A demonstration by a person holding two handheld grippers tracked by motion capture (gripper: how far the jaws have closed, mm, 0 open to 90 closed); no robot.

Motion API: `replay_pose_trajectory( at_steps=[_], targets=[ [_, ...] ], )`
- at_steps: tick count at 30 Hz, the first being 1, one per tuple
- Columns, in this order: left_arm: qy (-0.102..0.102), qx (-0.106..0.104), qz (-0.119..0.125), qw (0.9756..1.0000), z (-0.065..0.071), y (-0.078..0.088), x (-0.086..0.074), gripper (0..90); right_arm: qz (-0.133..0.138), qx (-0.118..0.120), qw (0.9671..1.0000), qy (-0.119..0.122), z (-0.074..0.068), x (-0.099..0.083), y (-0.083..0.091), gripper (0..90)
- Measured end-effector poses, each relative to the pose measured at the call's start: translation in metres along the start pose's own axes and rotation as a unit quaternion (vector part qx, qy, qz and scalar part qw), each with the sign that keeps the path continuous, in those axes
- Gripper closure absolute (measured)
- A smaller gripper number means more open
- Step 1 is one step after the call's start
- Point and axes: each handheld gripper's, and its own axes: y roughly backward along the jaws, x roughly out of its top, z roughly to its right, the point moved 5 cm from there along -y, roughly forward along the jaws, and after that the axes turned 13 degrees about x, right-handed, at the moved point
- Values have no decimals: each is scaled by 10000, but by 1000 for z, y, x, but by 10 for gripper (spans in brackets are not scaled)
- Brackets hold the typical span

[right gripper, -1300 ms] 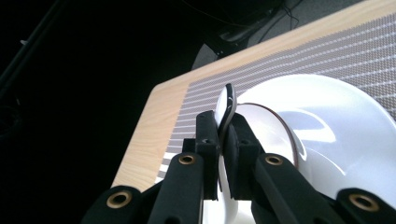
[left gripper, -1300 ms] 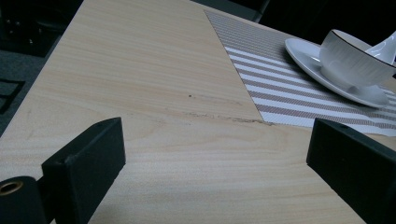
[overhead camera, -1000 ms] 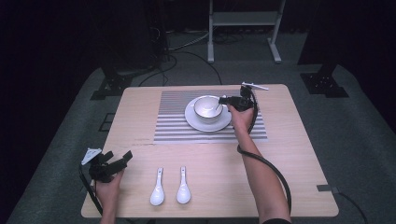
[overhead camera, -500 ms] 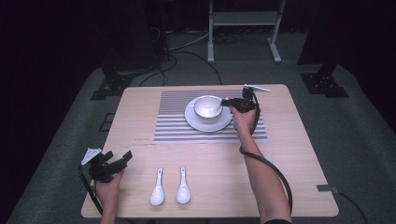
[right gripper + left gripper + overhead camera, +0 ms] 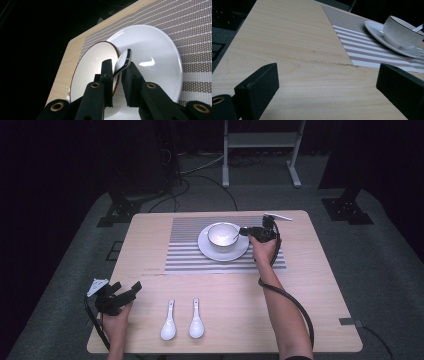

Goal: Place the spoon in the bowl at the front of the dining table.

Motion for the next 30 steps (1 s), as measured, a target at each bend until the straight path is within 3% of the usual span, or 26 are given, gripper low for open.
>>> replay_pose_trajectory(
  at_steps=[15,30],
  targets=[
    [-12,9,-9,10000,0,0,0,30,-24,124,9999,-29,6,-8,8,758],
    [-55,58,-11,10000,1,0,0,30,-221,378,9989,148,1,-20,24,716]
  ],
)
